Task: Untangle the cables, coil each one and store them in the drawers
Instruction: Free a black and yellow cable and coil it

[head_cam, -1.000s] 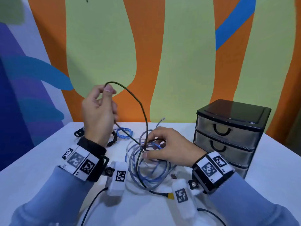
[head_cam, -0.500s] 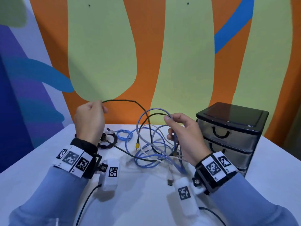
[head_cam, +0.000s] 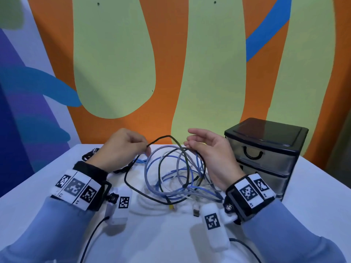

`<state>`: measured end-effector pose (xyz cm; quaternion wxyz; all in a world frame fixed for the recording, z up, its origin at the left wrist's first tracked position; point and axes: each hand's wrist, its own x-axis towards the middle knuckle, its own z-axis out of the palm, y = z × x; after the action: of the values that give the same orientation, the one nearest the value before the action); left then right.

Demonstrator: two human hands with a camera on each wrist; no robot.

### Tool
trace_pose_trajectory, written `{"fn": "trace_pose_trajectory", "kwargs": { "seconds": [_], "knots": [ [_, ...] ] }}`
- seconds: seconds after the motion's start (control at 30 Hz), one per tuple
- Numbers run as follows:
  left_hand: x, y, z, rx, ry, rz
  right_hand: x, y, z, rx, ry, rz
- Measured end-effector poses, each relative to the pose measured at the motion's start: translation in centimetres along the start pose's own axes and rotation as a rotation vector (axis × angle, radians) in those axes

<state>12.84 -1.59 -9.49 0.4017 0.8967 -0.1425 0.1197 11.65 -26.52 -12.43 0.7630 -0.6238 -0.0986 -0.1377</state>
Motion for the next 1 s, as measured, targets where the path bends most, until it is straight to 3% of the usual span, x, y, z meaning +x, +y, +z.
{"fn": "trace_pose_trajectory", "kwargs": {
  "seconds": [0.07,0.17,0.33,0.43,0.57,0.7,0.8,0.9,1.0],
  "knots": [
    [0.2,-0.3,-0.1,-0.050,0.096,-0.063,0.0,-0.1,-0.4,-0.222,0.030,-0.055],
    [0.5,-0.2,-0.7,-0.352,0.281,-0.091,-0.3,-0.3,-0.3,-0.312,-0.046,-0.050],
    [-0.1,0.7,-0.9,-0.577,0.190,-0.039,-1.1,-0.8,-0.1,-0.482,-0.314,-0.063],
    [0.3,0.6,-1.4,-0.627,0.388,-0.098,-1.2,-0.5,-0.1,-0.598,-0.371,-0.079],
    [0.4,-1.0,-2.4,-0.548,0.644,-0.153,-0.9,-1.0,-0.6,-0.361,-0.252,0.033],
    [0.3,-1.8,-2.1,-0.316,0.657,-0.149,-0.3,-0.7,-0.2,-0.155,-0.182,0.100],
    [0.2,-1.4,-1.9,-0.234,0.673,-0.151,-0.1,-0.3,0.1,-0.145,0.010,0.047],
    [0.2,-1.0,-2.9,-0.475,0.739,-0.161,0.0,-0.4,0.1,-0.149,0.167,0.019],
    [0.4,-1.1,-4.1,-0.853,0.783,-0.172,0.0,-0.7,0.4,0.094,0.188,0.123]
  ]
}}
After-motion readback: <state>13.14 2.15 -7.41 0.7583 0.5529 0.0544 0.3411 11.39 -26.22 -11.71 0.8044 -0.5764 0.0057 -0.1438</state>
